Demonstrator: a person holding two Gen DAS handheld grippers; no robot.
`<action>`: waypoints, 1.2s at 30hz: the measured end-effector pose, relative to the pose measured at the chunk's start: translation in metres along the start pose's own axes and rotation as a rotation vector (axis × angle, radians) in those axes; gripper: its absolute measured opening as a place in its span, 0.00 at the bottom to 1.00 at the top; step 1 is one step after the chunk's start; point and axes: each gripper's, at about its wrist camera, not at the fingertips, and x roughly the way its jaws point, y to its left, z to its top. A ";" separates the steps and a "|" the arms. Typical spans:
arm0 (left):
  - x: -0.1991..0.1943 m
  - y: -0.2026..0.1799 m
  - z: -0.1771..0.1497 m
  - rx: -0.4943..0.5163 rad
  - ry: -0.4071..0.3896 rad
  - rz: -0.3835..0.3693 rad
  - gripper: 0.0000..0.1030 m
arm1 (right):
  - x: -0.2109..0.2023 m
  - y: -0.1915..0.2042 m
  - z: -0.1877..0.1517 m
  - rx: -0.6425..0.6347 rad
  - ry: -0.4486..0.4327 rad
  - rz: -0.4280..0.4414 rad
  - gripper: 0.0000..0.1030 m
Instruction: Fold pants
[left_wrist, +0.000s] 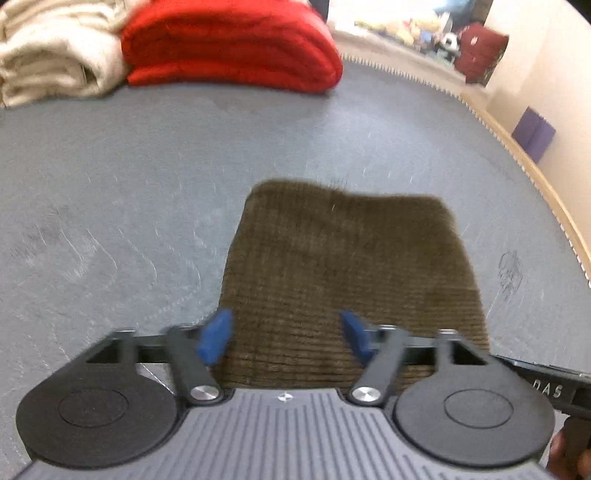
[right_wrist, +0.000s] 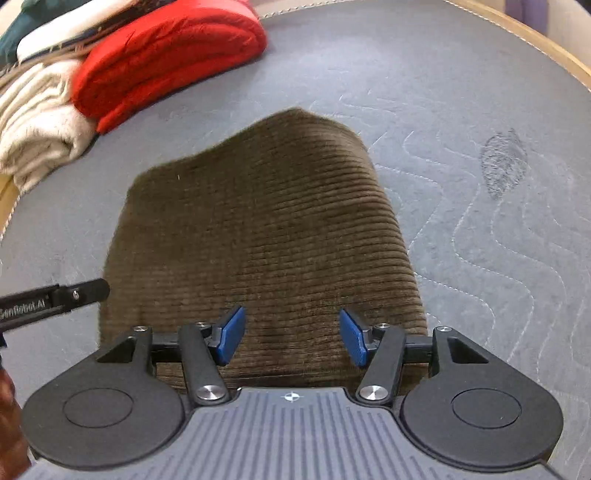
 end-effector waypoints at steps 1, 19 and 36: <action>-0.011 -0.003 -0.002 0.014 -0.027 0.003 0.84 | -0.008 0.001 0.001 0.007 -0.025 0.005 0.57; -0.031 -0.005 -0.034 0.113 0.057 0.108 1.00 | -0.042 0.016 -0.024 -0.050 -0.129 -0.159 0.72; -0.021 -0.011 -0.034 0.100 0.082 0.067 1.00 | -0.032 0.024 -0.024 -0.118 -0.125 -0.191 0.75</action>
